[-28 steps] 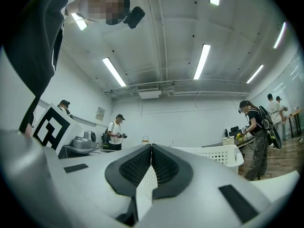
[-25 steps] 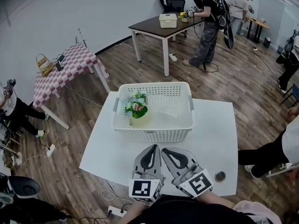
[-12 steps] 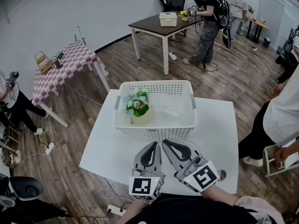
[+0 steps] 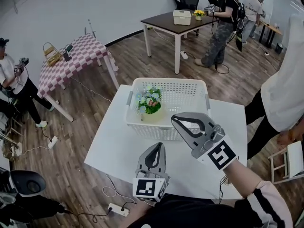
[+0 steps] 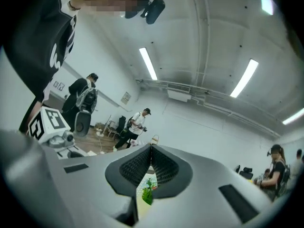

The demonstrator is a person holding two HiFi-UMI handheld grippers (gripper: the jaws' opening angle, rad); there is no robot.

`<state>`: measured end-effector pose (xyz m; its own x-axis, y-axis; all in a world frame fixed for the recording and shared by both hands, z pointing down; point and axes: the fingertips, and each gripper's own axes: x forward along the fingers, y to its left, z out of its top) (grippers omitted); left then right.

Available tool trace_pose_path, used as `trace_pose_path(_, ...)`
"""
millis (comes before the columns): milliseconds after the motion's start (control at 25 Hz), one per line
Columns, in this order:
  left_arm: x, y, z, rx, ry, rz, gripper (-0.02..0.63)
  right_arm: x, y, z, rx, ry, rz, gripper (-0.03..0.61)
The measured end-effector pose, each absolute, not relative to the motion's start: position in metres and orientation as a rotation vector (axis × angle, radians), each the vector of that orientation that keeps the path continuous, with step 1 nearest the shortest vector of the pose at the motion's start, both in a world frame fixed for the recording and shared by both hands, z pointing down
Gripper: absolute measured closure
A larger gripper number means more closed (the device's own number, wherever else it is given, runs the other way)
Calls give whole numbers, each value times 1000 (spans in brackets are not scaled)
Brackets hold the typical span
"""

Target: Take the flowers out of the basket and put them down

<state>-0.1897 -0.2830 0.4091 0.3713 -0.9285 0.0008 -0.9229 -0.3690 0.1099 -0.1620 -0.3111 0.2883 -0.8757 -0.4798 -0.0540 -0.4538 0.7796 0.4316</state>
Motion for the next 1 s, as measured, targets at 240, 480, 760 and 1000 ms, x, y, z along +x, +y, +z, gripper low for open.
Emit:
trace_pose_path(240, -212, -278, 413, 2463, -1769, -87, 614, -185, -347, 296, 492, -2677, -865, 558)
trace_pose_path(480, -234, -272, 421, 2390, -1830, -77, 614, -212, -374, 315, 285, -2550, -916, 560)
trace_pose_path(760, -261, -261, 437, 2303, -1904, -34, 614, -226, -401, 360, 94, -2415, -959, 558)
trace_pose_path(1000, -281, -258, 443, 2242, -1954, -14, 614, -235, -423, 401, -15, -2319, -920, 558)
